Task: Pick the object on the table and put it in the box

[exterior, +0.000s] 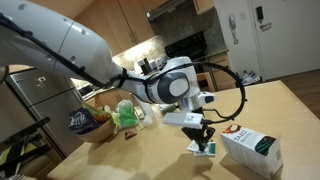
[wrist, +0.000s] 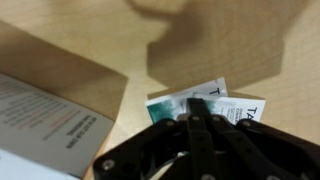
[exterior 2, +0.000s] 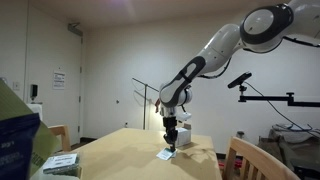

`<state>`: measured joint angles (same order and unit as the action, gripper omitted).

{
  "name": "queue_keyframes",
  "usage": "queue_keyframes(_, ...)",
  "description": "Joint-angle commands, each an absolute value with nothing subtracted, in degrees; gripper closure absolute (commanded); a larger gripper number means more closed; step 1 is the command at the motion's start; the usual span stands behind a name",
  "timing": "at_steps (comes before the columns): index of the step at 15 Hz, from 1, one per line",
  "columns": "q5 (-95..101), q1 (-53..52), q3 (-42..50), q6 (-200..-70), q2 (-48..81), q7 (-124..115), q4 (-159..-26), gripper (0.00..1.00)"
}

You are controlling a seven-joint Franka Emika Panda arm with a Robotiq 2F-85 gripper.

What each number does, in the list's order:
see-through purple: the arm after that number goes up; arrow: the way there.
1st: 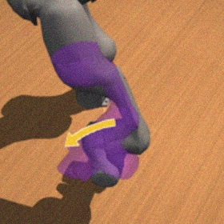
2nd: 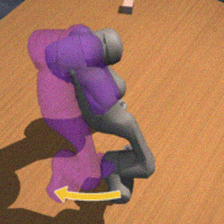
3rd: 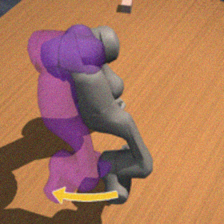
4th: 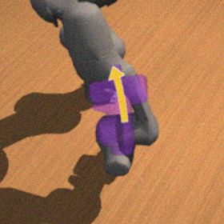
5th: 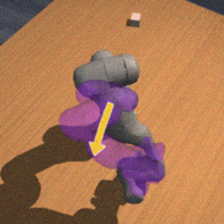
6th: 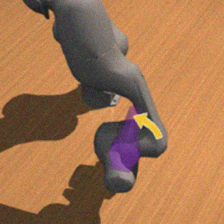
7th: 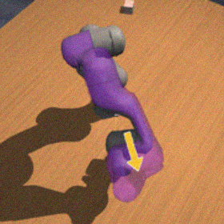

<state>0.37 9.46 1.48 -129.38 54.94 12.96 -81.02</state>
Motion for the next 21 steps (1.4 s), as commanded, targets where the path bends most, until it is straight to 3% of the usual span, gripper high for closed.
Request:
queue_keyframes(1, 0.53, 9.55, 2.68, -134.03, 47.18, 10.50, -92.42, 1.00)
queue_keyframes(7, -0.75, 11.67, 0.95, -139.53, 42.80, 13.76, -100.51, 1.00)
queue_keyframes(8, 0.49, 10.41, 2.37, -136.45, 46.15, 11.32, -95.52, 0.99)
queue_keyframes(14, 0.38, 10.87, 1.72, -138.14, 45.45, 12.15, -97.38, 1.00)
queue_keyframes(21, 7.67, 4.86, 11.99, -137.30, 38.65, -1.51, -104.49, 1.00)
